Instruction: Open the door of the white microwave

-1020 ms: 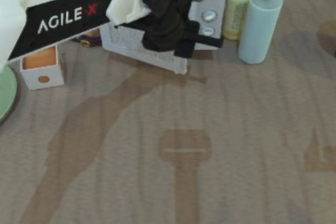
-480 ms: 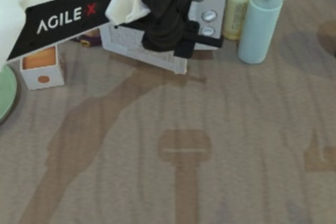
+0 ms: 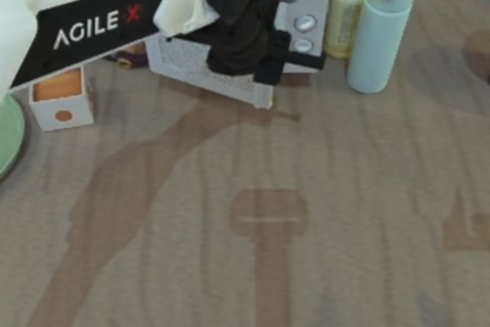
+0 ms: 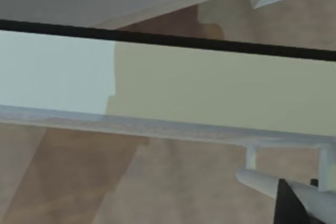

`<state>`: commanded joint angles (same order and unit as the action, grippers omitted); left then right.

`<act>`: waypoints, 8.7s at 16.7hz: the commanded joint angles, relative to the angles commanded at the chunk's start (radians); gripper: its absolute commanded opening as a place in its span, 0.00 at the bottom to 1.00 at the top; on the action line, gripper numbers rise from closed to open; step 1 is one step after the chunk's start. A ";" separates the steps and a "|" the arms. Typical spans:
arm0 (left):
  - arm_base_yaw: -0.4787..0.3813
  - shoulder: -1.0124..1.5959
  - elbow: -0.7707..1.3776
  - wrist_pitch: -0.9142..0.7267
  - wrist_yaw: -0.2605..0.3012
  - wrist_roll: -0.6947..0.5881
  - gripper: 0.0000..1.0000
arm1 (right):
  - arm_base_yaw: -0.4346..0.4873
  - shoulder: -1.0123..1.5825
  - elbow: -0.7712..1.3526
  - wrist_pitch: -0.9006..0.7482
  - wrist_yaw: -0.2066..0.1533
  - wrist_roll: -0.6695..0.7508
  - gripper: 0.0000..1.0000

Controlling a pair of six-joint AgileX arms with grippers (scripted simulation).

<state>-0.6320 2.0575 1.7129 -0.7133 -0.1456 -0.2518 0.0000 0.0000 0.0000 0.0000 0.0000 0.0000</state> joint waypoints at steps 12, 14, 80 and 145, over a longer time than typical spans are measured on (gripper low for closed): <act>0.012 -0.045 -0.067 0.030 0.033 0.059 0.00 | 0.000 0.000 0.000 0.000 0.000 0.000 1.00; 0.013 -0.047 -0.070 0.031 0.034 0.062 0.00 | 0.000 0.000 0.000 0.000 0.000 0.000 1.00; 0.048 -0.138 -0.200 0.079 0.115 0.203 0.00 | 0.000 0.000 0.000 0.000 0.000 0.000 1.00; 0.104 -0.226 -0.314 0.102 0.217 0.377 0.00 | 0.000 0.000 0.000 0.000 0.000 0.000 1.00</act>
<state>-0.5284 1.8320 1.3987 -0.6109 0.0715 0.1255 0.0000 0.0000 0.0000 0.0000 0.0000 0.0000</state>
